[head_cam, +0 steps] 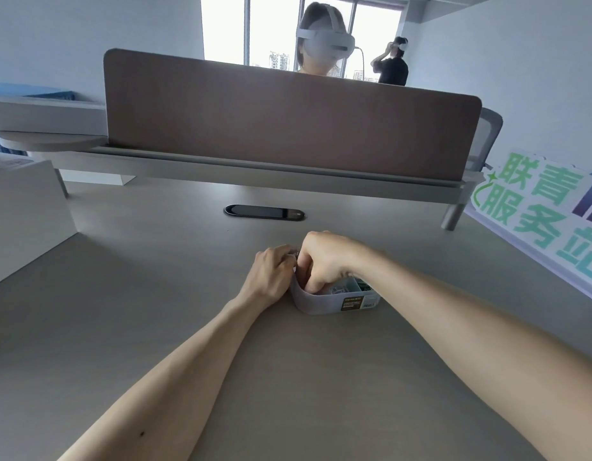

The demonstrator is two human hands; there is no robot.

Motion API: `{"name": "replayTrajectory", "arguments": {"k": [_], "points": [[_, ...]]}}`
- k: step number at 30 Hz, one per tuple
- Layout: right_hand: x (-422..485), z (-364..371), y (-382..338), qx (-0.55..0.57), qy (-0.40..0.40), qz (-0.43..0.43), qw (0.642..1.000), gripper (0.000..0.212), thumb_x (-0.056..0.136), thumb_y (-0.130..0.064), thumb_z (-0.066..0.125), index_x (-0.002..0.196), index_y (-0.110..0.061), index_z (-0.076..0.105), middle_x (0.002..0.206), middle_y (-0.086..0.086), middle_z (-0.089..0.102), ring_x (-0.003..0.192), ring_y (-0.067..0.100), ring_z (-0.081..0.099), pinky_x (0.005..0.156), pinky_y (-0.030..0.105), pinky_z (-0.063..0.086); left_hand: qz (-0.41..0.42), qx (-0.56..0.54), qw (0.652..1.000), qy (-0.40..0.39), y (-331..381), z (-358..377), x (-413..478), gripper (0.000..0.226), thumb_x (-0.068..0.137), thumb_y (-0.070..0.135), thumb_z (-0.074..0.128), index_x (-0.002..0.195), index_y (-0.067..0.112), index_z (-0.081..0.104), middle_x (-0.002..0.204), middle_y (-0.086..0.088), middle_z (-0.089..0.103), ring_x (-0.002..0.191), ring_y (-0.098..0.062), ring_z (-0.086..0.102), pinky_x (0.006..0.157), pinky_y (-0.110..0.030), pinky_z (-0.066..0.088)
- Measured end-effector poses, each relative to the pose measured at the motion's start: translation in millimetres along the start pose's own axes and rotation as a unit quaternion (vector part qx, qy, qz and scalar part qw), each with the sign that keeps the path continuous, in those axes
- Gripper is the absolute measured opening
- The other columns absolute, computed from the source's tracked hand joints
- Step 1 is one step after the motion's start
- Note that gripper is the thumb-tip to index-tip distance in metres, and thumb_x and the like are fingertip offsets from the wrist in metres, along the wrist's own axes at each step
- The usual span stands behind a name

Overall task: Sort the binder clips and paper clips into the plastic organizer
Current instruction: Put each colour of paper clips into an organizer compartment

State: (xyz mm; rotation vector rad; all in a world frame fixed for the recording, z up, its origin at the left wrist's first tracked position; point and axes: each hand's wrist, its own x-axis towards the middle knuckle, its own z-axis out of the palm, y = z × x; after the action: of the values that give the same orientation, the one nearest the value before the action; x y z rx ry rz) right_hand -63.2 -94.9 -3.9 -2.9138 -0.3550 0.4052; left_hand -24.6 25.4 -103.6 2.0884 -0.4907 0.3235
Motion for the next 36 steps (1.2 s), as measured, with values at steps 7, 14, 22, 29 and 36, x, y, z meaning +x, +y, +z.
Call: {"name": "replayTrajectory", "arguments": {"k": [7, 14, 22, 29, 36], "points": [[-8, 10, -1, -0.039, 0.08, -0.033, 0.996, 0.009, 0.068, -0.004, 0.071, 0.069, -0.013, 0.072, 0.067, 0.006, 0.063, 0.059, 0.026, 0.063, 0.045, 0.022, 0.047, 0.008, -0.016, 1.0, 0.004, 7, -2, -5, 0.029, 0.072, 0.014, 0.037, 0.052, 0.032, 0.048, 0.052, 0.016, 0.055, 0.054, -0.001, 0.045, 0.05, -0.013, 0.033], [-27, -5, 21, 0.045, 0.113, -0.116, 0.986, 0.013, 0.081, -0.012, 0.065, 0.081, -0.018, 0.077, 0.074, -0.008, 0.072, 0.061, -0.001, 0.056, 0.056, 0.009, 0.039, 0.007, 0.017, 1.0, 0.0, 3, -3, -2, 0.028, 0.075, 0.018, 0.038, 0.08, 0.001, 0.06, 0.077, -0.016, 0.063, 0.076, -0.031, 0.052, 0.07, -0.034, 0.041], [-115, 8, 186, 0.019, 0.074, 0.148, 0.986, 0.062, 0.065, -0.042, 0.083, 0.119, -0.02, 0.062, 0.113, -0.006, 0.06, 0.085, 0.002, 0.052, 0.072, 0.014, 0.034, 0.016, 0.016, 1.0, 0.021, 5, -1, -2, 0.036, 0.075, 0.019, 0.037, 0.085, 0.0, 0.065, 0.077, -0.003, 0.06, 0.077, -0.022, 0.054, 0.071, -0.027, 0.039], [-104, 35, 201, 0.047, 0.092, 0.104, 0.989, 0.068, 0.06, -0.037, 0.087, 0.119, -0.017, 0.06, 0.1, -0.009, 0.055, 0.069, -0.009, 0.046, 0.057, 0.001, 0.032, 0.003, 0.022, 0.999, 0.029, 5, 2, -2, 0.04, 0.075, 0.022, 0.038, 0.093, 0.006, 0.07, 0.091, -0.009, 0.071, 0.079, -0.02, 0.059, 0.068, -0.025, 0.041], [-87, 32, 189, 0.064, 0.093, 0.09, 0.989, 0.027, 0.064, -0.02, 0.085, 0.087, -0.017, 0.071, 0.075, -0.005, 0.066, 0.059, 0.003, 0.057, 0.059, 0.017, 0.046, 0.0, 0.021, 0.999, 0.027, 6, 3, 0, 0.039, 0.075, 0.022, 0.039, 0.094, 0.009, 0.071, 0.087, 0.001, 0.067, 0.084, -0.015, 0.058, 0.067, -0.015, 0.034]]}}
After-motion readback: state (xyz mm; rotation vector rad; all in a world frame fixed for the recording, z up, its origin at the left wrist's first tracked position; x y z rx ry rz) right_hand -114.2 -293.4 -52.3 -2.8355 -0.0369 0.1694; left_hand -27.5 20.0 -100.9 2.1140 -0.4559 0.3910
